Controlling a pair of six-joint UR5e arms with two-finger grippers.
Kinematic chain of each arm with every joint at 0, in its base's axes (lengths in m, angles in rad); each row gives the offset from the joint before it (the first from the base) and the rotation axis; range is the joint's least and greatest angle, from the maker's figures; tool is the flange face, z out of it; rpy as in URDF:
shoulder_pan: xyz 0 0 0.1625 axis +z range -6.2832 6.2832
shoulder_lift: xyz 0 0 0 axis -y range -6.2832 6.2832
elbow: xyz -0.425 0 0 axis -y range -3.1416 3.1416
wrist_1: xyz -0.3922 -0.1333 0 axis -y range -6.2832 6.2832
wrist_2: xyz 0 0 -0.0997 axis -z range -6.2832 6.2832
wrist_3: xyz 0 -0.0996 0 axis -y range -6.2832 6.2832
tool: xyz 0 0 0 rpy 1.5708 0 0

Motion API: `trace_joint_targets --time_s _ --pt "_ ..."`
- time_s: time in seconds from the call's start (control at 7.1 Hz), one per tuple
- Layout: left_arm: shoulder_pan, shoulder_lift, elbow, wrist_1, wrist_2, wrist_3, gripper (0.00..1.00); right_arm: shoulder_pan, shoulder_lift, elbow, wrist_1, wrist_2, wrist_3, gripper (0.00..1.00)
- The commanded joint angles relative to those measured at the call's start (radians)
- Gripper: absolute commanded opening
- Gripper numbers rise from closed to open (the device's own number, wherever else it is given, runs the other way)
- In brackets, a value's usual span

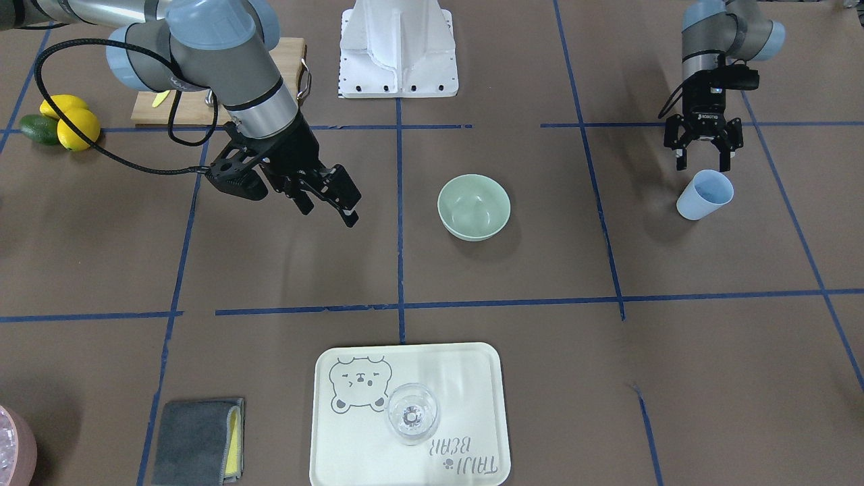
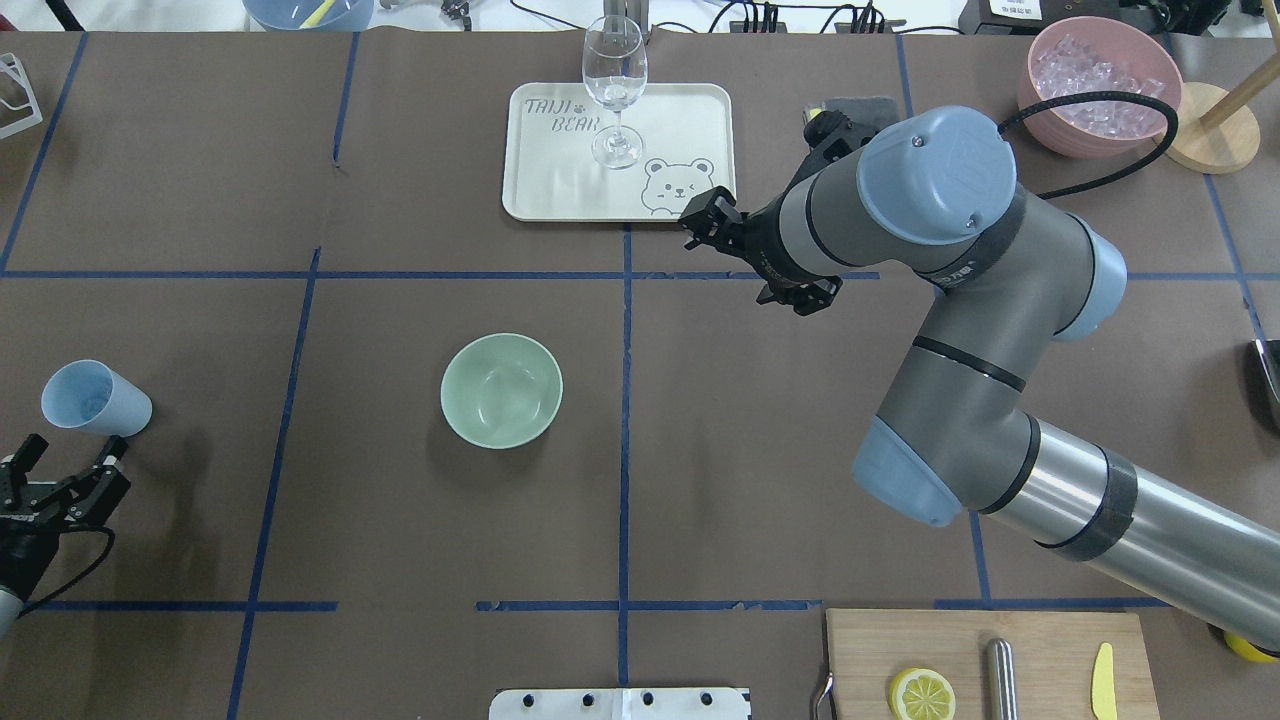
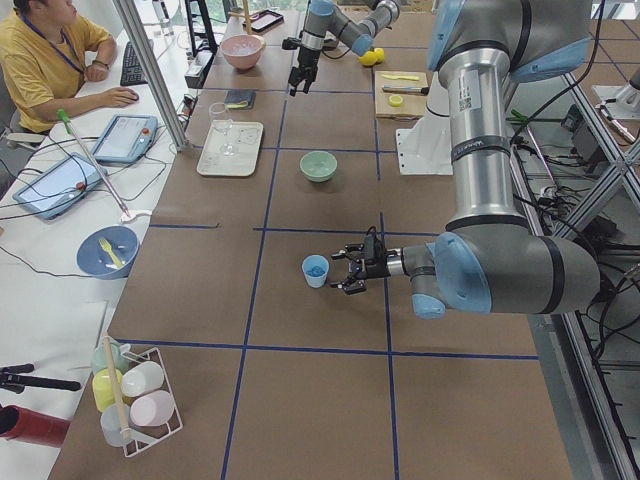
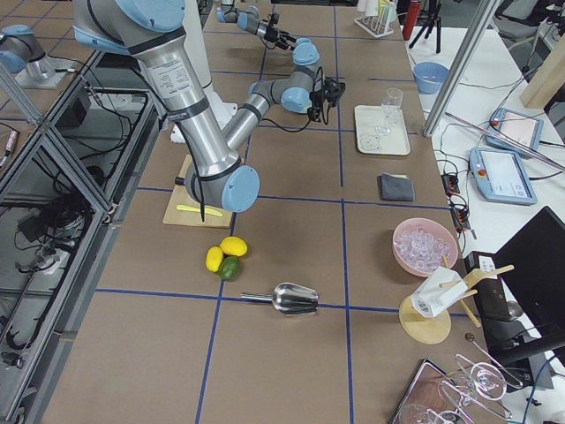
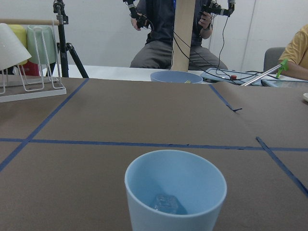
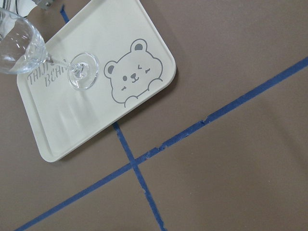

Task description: Pour ice into bowl

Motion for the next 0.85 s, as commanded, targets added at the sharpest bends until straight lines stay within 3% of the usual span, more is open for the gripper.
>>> trace_joint_targets --time_s 0.0,0.7 --pt "-0.001 -0.057 0.046 -0.013 0.025 0.027 0.96 -0.001 -0.002 0.0 0.0 0.0 -0.004 1.0" --pt "-0.076 -0.065 0.048 0.001 -0.033 0.053 0.96 -0.002 -0.002 0.002 0.001 0.0 -0.004 1.0"
